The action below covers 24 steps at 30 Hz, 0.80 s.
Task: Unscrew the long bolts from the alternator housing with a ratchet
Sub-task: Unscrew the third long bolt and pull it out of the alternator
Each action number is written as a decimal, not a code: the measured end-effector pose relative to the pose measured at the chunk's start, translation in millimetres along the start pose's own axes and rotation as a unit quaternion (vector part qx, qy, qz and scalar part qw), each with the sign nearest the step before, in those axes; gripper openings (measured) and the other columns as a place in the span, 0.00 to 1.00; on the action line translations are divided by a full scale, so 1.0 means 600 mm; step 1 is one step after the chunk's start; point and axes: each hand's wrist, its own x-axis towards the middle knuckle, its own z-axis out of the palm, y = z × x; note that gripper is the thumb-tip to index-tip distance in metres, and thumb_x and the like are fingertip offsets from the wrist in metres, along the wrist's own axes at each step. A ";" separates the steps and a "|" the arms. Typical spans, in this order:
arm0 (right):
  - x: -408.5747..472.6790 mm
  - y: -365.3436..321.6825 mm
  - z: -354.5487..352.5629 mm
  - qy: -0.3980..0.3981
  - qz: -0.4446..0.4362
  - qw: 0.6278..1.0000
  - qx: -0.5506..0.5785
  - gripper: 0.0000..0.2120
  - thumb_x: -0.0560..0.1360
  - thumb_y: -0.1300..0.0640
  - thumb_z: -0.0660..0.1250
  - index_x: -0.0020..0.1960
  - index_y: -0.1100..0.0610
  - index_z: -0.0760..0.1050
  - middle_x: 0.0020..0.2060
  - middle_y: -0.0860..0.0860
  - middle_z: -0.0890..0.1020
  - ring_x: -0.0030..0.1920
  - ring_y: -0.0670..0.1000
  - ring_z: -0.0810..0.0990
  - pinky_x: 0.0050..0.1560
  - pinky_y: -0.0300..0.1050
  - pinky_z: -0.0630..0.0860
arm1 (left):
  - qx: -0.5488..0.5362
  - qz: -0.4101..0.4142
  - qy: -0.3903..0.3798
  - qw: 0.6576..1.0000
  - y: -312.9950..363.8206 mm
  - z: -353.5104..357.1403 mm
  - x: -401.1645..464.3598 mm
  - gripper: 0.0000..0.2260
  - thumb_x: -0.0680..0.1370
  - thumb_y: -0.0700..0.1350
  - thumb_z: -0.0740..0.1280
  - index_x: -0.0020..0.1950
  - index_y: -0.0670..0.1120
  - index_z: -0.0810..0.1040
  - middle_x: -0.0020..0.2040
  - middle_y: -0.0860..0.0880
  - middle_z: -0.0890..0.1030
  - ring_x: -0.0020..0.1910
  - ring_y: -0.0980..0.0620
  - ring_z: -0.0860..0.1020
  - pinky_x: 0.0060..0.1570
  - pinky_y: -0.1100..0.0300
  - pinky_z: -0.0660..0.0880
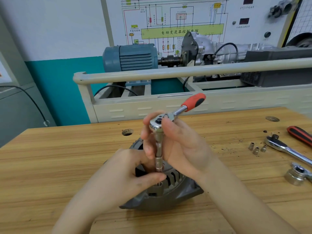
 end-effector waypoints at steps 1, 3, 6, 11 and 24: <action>-0.002 0.003 0.003 0.019 -0.022 1.000 -0.003 0.12 0.65 0.48 0.72 0.44 0.54 0.79 0.37 0.49 0.80 0.33 0.46 0.78 0.34 0.38 0.75 | 0.005 -0.001 0.014 1.000 0.002 0.002 0.000 0.10 0.66 0.53 0.71 0.27 0.52 0.76 0.28 0.60 0.78 0.28 0.62 0.75 0.30 0.72 0.69; -0.010 0.010 0.008 0.073 -0.074 0.994 -0.022 0.12 0.61 0.50 0.75 0.41 0.53 0.79 0.34 0.49 0.80 0.31 0.46 0.78 0.33 0.38 0.75 | 0.020 -0.010 0.042 0.999 0.004 0.008 0.000 0.11 0.63 0.56 0.70 0.28 0.52 0.75 0.31 0.61 0.79 0.30 0.62 0.76 0.31 0.68 0.71; -0.021 0.014 0.016 0.103 -0.122 0.986 -0.037 0.13 0.60 0.51 0.78 0.40 0.51 0.77 0.33 0.49 0.80 0.30 0.47 0.78 0.33 0.38 0.75 | 0.023 -0.004 0.061 0.998 0.001 0.011 0.001 0.13 0.62 0.61 0.68 0.31 0.52 0.77 0.34 0.60 0.80 0.34 0.61 0.77 0.34 0.67 0.73; -0.015 0.011 0.017 0.074 -0.072 0.994 -0.045 0.16 0.67 0.43 0.69 0.46 0.54 0.78 0.41 0.51 0.82 0.43 0.50 0.80 0.49 0.45 0.76 | -0.037 0.017 0.006 0.999 -0.003 0.005 0.003 0.11 0.68 0.59 0.69 0.36 0.52 0.81 0.36 0.59 0.81 0.37 0.63 0.78 0.37 0.70 0.72; -0.036 -0.098 0.024 0.013 0.011 0.741 -0.671 0.15 0.67 0.37 0.62 0.44 0.45 0.77 0.38 0.39 0.80 0.40 0.36 0.78 0.37 0.24 0.71 | -0.040 0.025 0.037 0.998 0.005 0.004 0.002 0.08 0.68 0.50 0.71 0.29 0.56 0.77 0.28 0.63 0.79 0.30 0.67 0.76 0.30 0.77 0.67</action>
